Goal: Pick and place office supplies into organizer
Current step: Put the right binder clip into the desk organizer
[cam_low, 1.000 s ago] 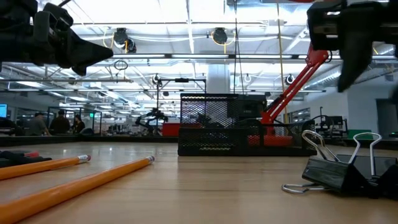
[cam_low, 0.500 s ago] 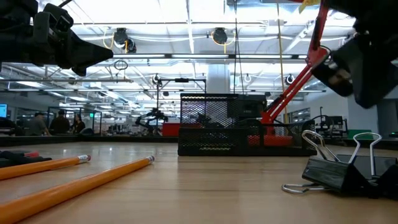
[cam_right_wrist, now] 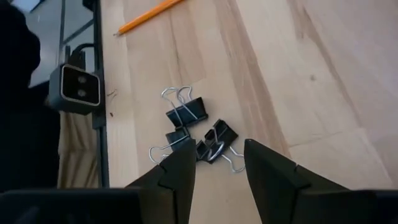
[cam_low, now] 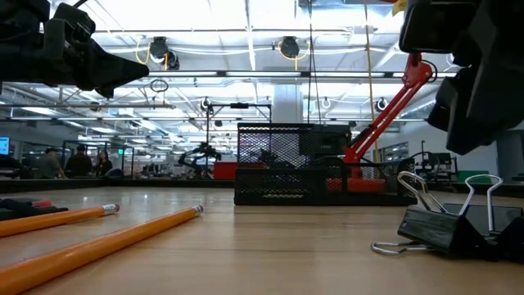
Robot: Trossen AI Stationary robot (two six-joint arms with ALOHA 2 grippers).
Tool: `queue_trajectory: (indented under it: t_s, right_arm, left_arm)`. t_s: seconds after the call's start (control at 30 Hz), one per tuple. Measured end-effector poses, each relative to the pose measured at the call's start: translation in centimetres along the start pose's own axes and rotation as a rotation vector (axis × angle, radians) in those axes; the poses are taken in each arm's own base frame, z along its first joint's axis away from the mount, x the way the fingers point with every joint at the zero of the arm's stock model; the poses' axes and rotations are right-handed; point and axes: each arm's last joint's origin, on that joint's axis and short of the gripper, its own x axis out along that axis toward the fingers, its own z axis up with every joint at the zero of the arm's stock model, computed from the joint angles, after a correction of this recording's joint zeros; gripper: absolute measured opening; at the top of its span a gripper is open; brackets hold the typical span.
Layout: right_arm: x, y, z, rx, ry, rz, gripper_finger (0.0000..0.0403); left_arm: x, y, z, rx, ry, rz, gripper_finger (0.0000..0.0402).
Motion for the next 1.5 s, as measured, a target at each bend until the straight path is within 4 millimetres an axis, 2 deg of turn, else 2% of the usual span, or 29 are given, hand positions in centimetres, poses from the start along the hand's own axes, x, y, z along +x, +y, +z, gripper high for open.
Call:
queue_trajectory:
  t_s: [0.23,0.47,0.9,1.23,1.5]
  right_arm:
    - [0.0,0.0,0.0,0.064,0.002,-0.004,0.0128]
    - [1.3,-0.5,-0.7,0.094,0.067,-0.012,0.0128]
    - [1.9,-0.4,-0.6,0.101,0.051,0.016,0.0128]
    - [3.8,-0.8,-1.3,0.110,0.076,0.021,0.0128]
    - [3.9,-0.9,-1.2,0.112,0.075,0.018,0.0128]
  left_arm:
    - [0.0,0.0,0.0,0.002,0.000,0.000,0.0047]
    - [0.0,0.0,0.0,-0.012,0.003,0.000,0.0047]
    - [0.0,0.0,0.0,-0.011,0.004,-0.001,0.0047]
    - [0.0,0.0,0.0,-0.011,0.003,-0.001,0.0047]
    - [0.0,0.0,0.0,-0.012,0.003,-0.001,0.0047]
